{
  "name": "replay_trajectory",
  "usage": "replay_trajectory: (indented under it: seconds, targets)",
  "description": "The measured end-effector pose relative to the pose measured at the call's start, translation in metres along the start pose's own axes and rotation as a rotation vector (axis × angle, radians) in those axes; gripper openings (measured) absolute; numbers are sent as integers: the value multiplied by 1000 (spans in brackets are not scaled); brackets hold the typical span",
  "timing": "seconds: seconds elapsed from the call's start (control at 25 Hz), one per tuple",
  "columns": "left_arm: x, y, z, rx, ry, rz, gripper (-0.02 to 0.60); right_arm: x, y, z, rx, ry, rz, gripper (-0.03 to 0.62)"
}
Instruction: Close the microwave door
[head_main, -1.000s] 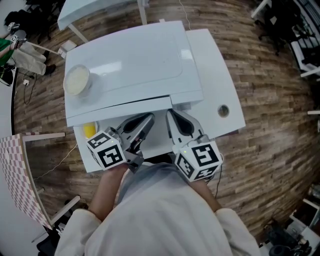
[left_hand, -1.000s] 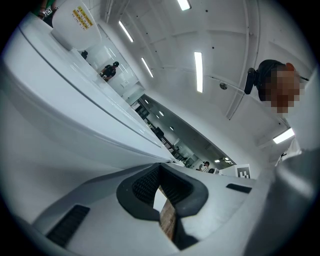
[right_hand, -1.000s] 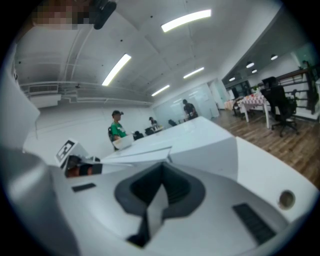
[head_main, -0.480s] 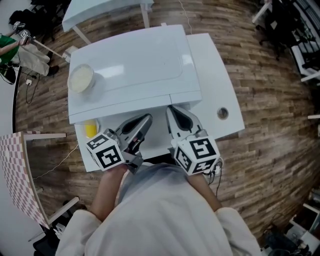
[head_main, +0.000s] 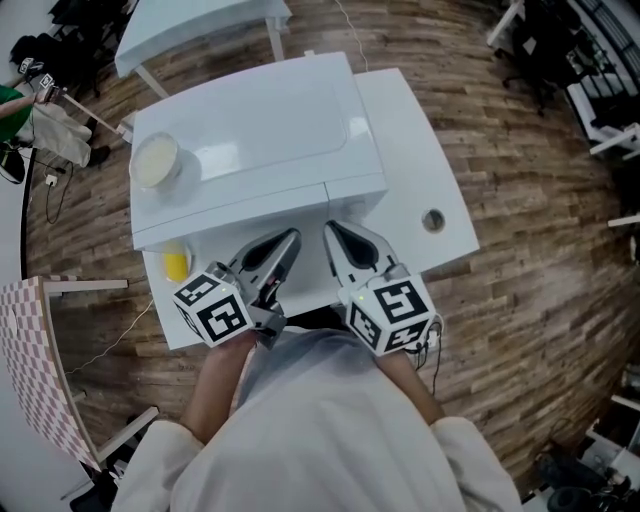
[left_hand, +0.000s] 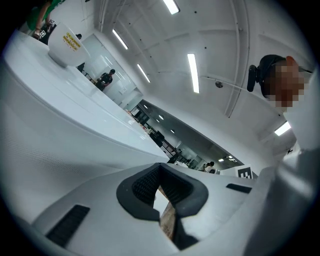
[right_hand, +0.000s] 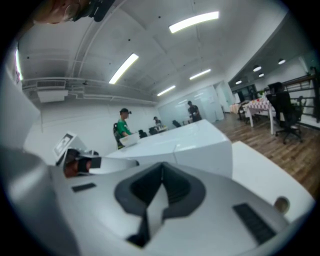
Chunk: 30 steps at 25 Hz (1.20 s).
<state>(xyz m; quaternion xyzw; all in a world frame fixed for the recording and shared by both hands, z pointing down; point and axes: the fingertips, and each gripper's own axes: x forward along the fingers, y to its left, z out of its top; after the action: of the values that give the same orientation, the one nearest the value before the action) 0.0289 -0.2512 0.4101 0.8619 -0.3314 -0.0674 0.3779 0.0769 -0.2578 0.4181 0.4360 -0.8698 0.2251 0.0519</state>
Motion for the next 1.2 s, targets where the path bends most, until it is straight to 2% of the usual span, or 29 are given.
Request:
replay_trajectory:
  seconds: [0.32,0.84,1.2]
  targets:
    - [-1,-16,-7,49,-21,25,14,-26,2,-3,-17,-10,-18,23]
    - [-9,-46,-24,112,3,9,14,-73,6,9,-65,13,134,23]
    - [-8,-56,-20,117,12,-1,14,-92,2,15,-77,25,137,23]
